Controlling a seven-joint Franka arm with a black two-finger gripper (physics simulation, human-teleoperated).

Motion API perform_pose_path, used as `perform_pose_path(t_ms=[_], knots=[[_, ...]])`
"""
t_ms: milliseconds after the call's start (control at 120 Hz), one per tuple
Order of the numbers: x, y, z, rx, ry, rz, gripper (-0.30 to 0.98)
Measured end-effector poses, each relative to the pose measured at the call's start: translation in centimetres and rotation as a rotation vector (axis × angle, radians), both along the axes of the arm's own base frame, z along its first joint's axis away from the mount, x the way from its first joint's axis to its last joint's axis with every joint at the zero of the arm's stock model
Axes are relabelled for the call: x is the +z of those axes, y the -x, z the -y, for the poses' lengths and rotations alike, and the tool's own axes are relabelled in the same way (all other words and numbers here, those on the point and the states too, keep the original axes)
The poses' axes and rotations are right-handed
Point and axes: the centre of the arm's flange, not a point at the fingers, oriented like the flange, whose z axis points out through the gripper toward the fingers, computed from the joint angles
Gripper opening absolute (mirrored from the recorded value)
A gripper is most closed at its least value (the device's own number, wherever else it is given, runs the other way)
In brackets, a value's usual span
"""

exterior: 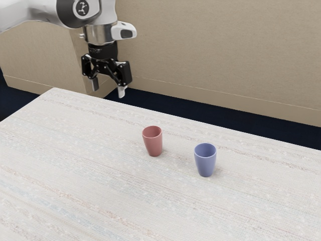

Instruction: Place the right cup onto the left cup

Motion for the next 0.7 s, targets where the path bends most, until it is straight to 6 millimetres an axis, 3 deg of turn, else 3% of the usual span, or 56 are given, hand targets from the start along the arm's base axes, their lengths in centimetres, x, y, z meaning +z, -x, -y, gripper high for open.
perform_pose_path(t_ms=[125, 217, 300, 425, 550, 700], knots=[[-0.5, -0.4, 0.3, 0.003, -0.007, -0.004, 0.69], [-2.2, -3.0, 0.9, 0.013, -0.039, -0.014, 0.69], [-4.3, -5.7, 2.6, 0.005, -0.070, -0.022, 0.69], [-7.7, -8.6, 6.6, -0.041, -0.086, -0.039, 0.69], [-9.7, -9.0, 10.4, -0.085, -0.067, -0.057, 0.69], [-12.4, -9.9, 12.6, -0.094, -0.035, -0.074, 0.69]])
